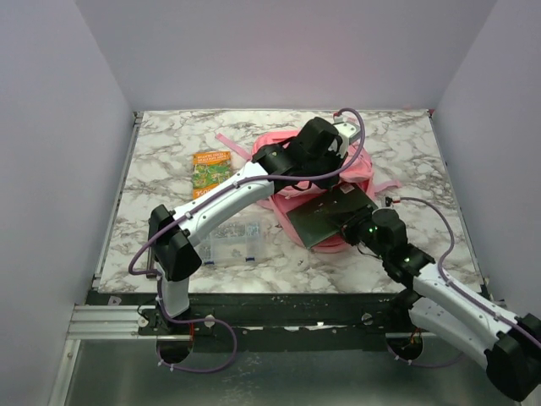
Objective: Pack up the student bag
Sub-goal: Place the book in the student bag.
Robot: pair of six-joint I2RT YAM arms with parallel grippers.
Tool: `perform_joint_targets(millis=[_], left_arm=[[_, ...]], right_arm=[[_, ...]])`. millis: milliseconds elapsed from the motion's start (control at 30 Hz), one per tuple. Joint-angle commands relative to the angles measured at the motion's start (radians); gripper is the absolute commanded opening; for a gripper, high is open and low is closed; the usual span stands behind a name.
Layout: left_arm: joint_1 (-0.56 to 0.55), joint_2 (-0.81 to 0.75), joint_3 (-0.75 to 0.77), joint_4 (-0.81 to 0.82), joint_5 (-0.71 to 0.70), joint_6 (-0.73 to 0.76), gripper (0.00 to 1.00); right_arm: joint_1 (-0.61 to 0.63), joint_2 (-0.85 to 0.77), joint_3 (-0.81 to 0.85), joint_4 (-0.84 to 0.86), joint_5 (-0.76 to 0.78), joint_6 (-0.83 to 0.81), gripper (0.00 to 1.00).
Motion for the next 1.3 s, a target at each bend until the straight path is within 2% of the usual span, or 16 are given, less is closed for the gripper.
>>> perform_joint_targets(millis=[0, 67, 133, 267, 333, 433, 467, 533, 600, 733, 833, 933, 1000, 1133, 1200, 1267], left_arm=[[-0.009, -0.069, 0.076, 0.036, 0.088, -0.015, 0.00], [-0.008, -0.062, 0.095, 0.020, 0.103, 0.004, 0.00], [-0.006, -0.050, 0.129, -0.018, 0.108, 0.023, 0.00], [-0.002, -0.029, 0.187, -0.083, 0.142, 0.053, 0.00], [-0.001, -0.016, 0.223, -0.133, 0.082, 0.078, 0.00], [0.023, -0.011, 0.248, -0.162, 0.136, 0.091, 0.00], [0.027, -0.011, 0.248, -0.161, 0.146, 0.092, 0.00], [0.027, -0.001, 0.261, -0.166, 0.137, 0.093, 0.00], [0.029, 0.003, 0.261, -0.172, 0.144, 0.090, 0.00], [0.029, 0.006, 0.238, -0.169, 0.142, 0.077, 0.00], [0.030, 0.017, 0.233, -0.164, 0.159, 0.072, 0.00], [0.030, 0.019, 0.239, -0.164, 0.153, 0.075, 0.00], [0.031, 0.017, 0.245, -0.164, 0.149, 0.078, 0.00], [0.032, 0.013, 0.250, -0.164, 0.146, 0.070, 0.00], [0.032, 0.014, 0.247, -0.164, 0.156, 0.060, 0.00], [0.031, 0.013, 0.237, -0.161, 0.168, 0.055, 0.00]], right_arm=[[-0.036, 0.163, -0.034, 0.533, 0.022, 0.094, 0.00], [-0.053, 0.258, -0.056, 0.699, 0.055, 0.078, 0.00], [-0.074, 0.359, -0.048, 0.796, 0.068, 0.065, 0.00], [-0.097, 0.579, -0.048, 1.093, 0.041, 0.091, 0.00], [-0.106, 0.687, -0.019, 1.192, 0.049, 0.080, 0.00], [-0.106, 0.869, 0.081, 1.263, 0.150, 0.031, 0.01], [-0.110, 0.944, 0.124, 1.264, 0.147, -0.004, 0.08], [-0.128, 1.028, 0.157, 1.295, 0.039, 0.004, 0.36], [-0.132, 1.020, 0.100, 1.307, -0.016, 0.031, 0.47], [-0.131, 0.891, 0.069, 1.000, -0.095, 0.000, 0.71], [-0.131, 0.799, 0.044, 0.867, -0.137, -0.032, 0.77], [-0.131, 0.725, 0.006, 0.786, -0.146, -0.045, 0.77], [-0.131, 0.690, -0.006, 0.755, -0.130, -0.059, 0.72], [-0.131, 0.719, 0.015, 0.765, -0.077, -0.071, 0.48], [-0.131, 0.775, 0.040, 0.836, -0.082, -0.069, 0.33], [-0.131, 0.844, 0.073, 0.910, -0.088, -0.051, 0.24]])
